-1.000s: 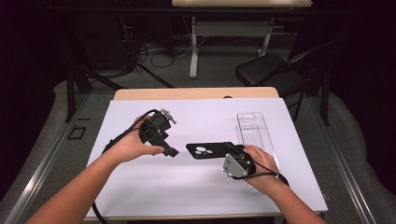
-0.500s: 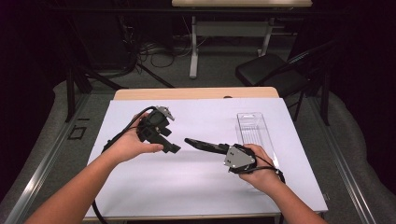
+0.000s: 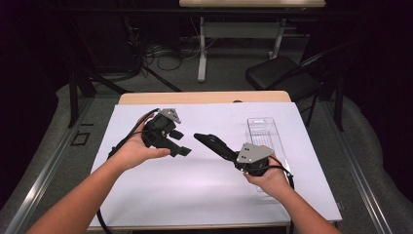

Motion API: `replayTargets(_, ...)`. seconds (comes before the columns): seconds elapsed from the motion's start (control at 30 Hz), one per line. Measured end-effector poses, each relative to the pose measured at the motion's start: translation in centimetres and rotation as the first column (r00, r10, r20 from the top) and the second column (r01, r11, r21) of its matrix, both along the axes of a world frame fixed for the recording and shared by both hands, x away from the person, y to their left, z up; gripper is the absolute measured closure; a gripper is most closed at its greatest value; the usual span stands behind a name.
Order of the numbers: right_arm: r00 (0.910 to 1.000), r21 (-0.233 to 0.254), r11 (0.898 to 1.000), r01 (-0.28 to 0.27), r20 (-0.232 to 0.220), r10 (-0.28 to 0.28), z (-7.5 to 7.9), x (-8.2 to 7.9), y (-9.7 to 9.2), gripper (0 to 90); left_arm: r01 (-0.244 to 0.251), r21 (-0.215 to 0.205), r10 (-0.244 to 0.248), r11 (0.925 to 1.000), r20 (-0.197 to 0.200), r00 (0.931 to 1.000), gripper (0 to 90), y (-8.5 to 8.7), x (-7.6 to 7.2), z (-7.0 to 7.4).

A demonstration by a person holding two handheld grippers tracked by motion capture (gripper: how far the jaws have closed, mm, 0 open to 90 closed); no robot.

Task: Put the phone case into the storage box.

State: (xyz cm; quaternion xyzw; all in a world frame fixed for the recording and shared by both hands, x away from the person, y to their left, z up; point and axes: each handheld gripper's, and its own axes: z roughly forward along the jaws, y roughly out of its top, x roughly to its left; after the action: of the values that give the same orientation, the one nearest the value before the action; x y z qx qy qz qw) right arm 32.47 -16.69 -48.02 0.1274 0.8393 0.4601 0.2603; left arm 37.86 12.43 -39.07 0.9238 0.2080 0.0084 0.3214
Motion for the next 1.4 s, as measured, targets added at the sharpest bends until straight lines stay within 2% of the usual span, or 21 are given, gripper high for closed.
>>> replayTargets(0.17, 0.9992, 0.067, 0.998, -0.015, -0.035, 0.017, 0.0, 0.2, 0.1, 88.3, 0.014, -0.065, -0.015, 0.9978, -0.010, 0.9998, 34.5, 0.0, 0.0, 0.1)
replayTargets(0.3, 0.9985, 0.090, 0.996, -0.020, -0.049, 0.025, -0.2, 0.3, 0.2, 88.3, 0.016, -0.101, -0.016, 0.9947, 0.005, 0.9999, 36.8, 0.0, -0.1, 0.5)
replayTargets(0.37, 0.9976, 0.110, 0.994, -0.021, -0.064, 0.028, -0.3, 0.3, 0.4, 88.3, 0.018, -0.127, -0.014, 0.9918, 0.031, 0.9994, 38.3, 0.0, -0.2, 0.7)
replayTargets(0.53, 0.9972, 0.113, 0.993, -0.025, -0.068, 0.032, -0.6, 0.5, 0.7, 88.3, 0.034, -0.147, -0.024, 0.9885, 0.069, 0.9973, 43.8, -0.1, -0.5, 1.0)
replayTargets(0.67, 0.9953, 0.137, 0.990, -0.030, -0.088, 0.042, -0.9, 0.6, 0.6, 88.3, 0.060, -0.163, -0.044, 0.9849, 0.099, 0.9941, 49.1, 0.0, -0.8, 1.1)
replayTargets(0.83, 0.9931, 0.151, 0.988, -0.041, -0.103, 0.057, -1.2, 0.6, 0.4, 88.4, 0.078, -0.192, -0.058, 0.9783, 0.111, 0.9921, 54.1, -0.1, -1.0, 1.1)
replayTargets(0.97, 0.9914, 0.168, 0.985, -0.048, -0.112, 0.068, -1.3, 0.7, 0.3, 88.4, 0.076, -0.202, -0.055, 0.9763, 0.109, 0.9925, 56.1, -0.3, -0.9, 1.0)
replayTargets(1.03, 0.9903, 0.176, 0.983, -0.053, -0.117, 0.074, -1.3, 0.8, 0.3, 88.4, 0.085, -0.219, -0.062, 0.9720, 0.112, 0.9918, 57.3, -0.4, -0.9, 1.0)
replayTargets(1.27, 0.9885, 0.182, 0.981, -0.067, -0.121, 0.090, -1.4, 0.8, 0.4, 88.4, 0.083, -0.254, -0.053, 0.9637, 0.125, 0.9907, 58.1, -0.6, -0.9, 1.2)
replayTargets(1.33, 0.9878, 0.182, 0.981, -0.068, -0.126, 0.092, -1.4, 0.7, 0.4, 88.4, 0.100, -0.286, -0.064, 0.9530, 0.132, 0.9892, 61.6, -0.5, -1.0, 1.3)
replayTargets(1.37, 0.9875, 0.182, 0.981, -0.069, -0.127, 0.093, -1.4, 0.7, 0.4, 88.4, 0.100, -0.286, -0.064, 0.9530, 0.132, 0.9892, 62.3, -0.5, -1.0, 1.3)
replayTargets(1.4, 0.9869, 0.185, 0.980, -0.071, -0.130, 0.096, -1.4, 0.7, 0.4, 88.4, 0.109, -0.298, -0.070, 0.9482, 0.140, 0.9877, 63.2, -0.6, -1.0, 1.4)
